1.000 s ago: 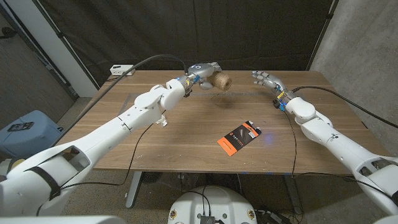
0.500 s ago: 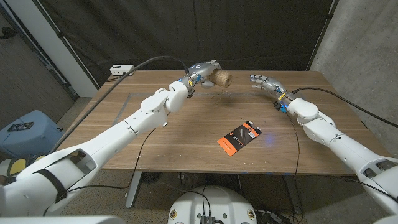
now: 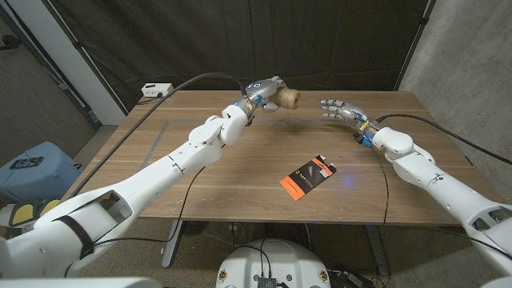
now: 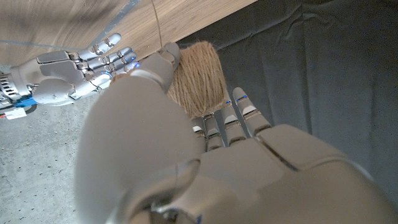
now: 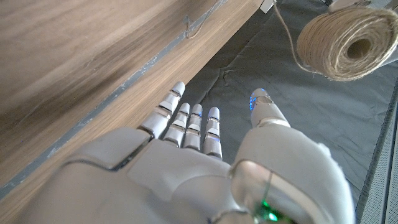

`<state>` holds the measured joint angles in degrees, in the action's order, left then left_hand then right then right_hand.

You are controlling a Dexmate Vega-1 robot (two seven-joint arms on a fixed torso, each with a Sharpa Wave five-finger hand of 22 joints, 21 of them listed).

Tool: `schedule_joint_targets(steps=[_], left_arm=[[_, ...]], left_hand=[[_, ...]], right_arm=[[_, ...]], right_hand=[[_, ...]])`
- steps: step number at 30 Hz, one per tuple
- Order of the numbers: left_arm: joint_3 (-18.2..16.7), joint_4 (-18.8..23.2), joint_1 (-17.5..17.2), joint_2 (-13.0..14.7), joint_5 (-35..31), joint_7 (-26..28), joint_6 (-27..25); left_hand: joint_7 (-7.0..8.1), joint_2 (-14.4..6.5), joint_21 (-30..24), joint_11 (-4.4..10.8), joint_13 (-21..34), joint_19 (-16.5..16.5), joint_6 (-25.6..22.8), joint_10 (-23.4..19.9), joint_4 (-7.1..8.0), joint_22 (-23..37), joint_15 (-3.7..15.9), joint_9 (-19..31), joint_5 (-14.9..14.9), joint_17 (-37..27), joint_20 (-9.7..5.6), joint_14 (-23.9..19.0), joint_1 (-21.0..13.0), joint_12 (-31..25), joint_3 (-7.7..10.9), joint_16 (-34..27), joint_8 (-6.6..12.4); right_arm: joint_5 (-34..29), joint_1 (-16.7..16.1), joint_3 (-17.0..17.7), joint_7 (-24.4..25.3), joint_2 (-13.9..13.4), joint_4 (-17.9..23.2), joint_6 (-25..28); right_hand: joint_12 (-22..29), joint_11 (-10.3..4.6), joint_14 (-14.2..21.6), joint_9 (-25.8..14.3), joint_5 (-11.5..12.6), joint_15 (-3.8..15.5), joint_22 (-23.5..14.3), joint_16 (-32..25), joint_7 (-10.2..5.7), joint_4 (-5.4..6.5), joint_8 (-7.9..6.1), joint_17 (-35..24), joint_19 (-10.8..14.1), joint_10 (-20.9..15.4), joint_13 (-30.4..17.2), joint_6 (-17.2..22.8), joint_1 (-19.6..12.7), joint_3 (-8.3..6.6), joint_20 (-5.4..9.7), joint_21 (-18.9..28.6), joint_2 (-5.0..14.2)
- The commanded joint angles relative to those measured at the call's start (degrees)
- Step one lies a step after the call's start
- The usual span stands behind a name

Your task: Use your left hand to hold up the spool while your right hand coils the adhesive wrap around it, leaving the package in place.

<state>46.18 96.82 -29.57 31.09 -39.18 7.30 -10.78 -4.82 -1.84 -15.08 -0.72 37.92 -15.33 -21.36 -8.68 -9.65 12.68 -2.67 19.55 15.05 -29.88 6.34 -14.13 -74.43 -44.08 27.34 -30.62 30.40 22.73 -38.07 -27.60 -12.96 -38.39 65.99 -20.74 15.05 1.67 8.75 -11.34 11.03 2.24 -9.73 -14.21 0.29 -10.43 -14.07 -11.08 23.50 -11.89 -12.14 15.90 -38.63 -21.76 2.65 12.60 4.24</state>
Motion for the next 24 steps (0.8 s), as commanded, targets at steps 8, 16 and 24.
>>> schedule_joint_targets(steps=[8,16,24], left_arm=[[2.2,-3.6,3.2,-2.4,1.2,2.2,-0.7],[2.6,-4.8,4.1,-3.1,1.8,2.9,-0.8],[3.2,-6.3,5.3,-3.1,2.0,3.5,0.3]], left_hand=[[-0.24,-0.8,0.2,-0.25,2.3,0.4,-0.4,-0.3,0.35,0.1,-0.3,5.1,0.5,-0.3,0.19,-0.1,0.0,-0.3,0.65,0.3,3.04],[-0.37,-0.8,0.2,-0.22,2.4,0.5,-0.4,-0.3,0.38,0.1,-0.33,5.1,0.6,-0.4,0.18,0.0,0.1,-0.3,0.71,0.3,3.11],[-0.29,-0.9,0.2,-0.22,2.5,0.5,-0.4,-0.2,0.32,0.1,-0.34,5.1,0.7,-0.4,0.15,0.0,0.0,-0.3,0.76,0.3,3.15]], right_arm=[[2.3,0.0,0.1,-2.7,0.4,0.4,1.1],[3.6,1.4,-0.2,-5.6,1.9,-1.8,0.1],[3.9,1.6,-0.6,-6.2,2.6,-1.4,0.2]], right_hand=[[0.4,0.5,1.7,-0.3,0.2,0.72,-0.1,-0.5,0.16,0.27,-0.5,-0.3,1.8,-1.6,-0.4,1.7,-1.8,-0.22,2.19,0.1,-0.14],[0.3,0.7,2.3,-0.4,0.5,1.13,-0.1,-0.6,0.22,0.12,-0.39,-0.3,1.9,-1.8,-0.5,1.8,-3.3,-0.68,2.12,-0.1,0.3],[0.4,1.03,3.0,-0.4,0.5,1.16,-0.2,-0.7,0.46,0.19,-0.46,-0.4,2.6,-2.6,-0.5,2.4,-4.1,-0.69,1.97,0.0,0.21]])
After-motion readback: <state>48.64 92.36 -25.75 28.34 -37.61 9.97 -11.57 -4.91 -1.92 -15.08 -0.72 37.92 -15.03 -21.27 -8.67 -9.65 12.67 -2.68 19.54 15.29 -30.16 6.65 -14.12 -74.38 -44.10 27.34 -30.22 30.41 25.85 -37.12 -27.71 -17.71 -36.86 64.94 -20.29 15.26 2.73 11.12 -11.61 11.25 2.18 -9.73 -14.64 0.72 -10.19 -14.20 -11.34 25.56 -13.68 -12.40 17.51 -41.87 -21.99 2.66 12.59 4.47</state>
